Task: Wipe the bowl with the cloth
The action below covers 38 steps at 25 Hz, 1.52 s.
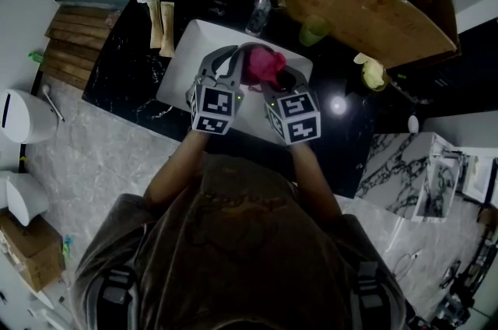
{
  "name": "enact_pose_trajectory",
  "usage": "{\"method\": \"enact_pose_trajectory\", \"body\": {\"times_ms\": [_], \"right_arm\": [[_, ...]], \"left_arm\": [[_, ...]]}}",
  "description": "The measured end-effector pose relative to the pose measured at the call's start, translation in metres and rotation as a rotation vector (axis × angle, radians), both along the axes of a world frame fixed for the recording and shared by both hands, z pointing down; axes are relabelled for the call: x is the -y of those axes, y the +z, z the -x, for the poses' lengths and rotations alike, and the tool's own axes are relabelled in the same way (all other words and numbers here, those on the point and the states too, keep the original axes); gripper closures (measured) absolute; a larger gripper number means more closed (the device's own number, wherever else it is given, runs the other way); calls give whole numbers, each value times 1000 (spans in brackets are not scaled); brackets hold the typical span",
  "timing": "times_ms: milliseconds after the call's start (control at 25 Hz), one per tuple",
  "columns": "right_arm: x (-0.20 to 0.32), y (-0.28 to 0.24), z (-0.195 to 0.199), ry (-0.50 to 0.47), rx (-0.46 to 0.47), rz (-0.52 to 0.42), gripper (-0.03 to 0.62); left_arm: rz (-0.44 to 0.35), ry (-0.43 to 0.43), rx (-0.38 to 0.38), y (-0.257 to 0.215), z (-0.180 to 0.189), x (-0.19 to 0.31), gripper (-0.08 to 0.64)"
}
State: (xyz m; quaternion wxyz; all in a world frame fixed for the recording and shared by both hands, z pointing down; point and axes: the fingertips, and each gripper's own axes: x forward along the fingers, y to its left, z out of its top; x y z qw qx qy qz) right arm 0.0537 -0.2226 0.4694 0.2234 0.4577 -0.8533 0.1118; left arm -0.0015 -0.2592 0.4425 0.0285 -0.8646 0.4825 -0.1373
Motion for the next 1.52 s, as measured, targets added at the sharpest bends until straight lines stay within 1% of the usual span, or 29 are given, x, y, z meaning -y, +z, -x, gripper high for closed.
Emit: {"method": "enact_pose_trajectory", "body": {"times_ms": [280, 600, 720, 880, 1160, 1360, 1520], "right_arm": [[-11, 13, 12, -48, -19, 53, 476], [-16, 16, 28, -93, -24, 59, 476], [-14, 13, 32, -102, -27, 41, 476], [-8, 6, 30, -84, -33, 15, 477], [7, -11, 8, -4, -7, -46, 477], [10, -13, 0, 27, -28, -60, 477], [10, -6, -7, 34, -57, -50, 477]], "left_arm": [[-11, -25, 6, -3, 7, 5, 531], [-18, -14, 2, -6, 1, 3, 532], [-11, -8, -1, -5, -1, 1, 533], [5, 7, 1, 0, -6, -3, 538], [32, 47, 18, 10, -18, -11, 543], [20, 49, 23, 8, -20, -11, 541], [3, 40, 27, 3, -16, -9, 535]]}}
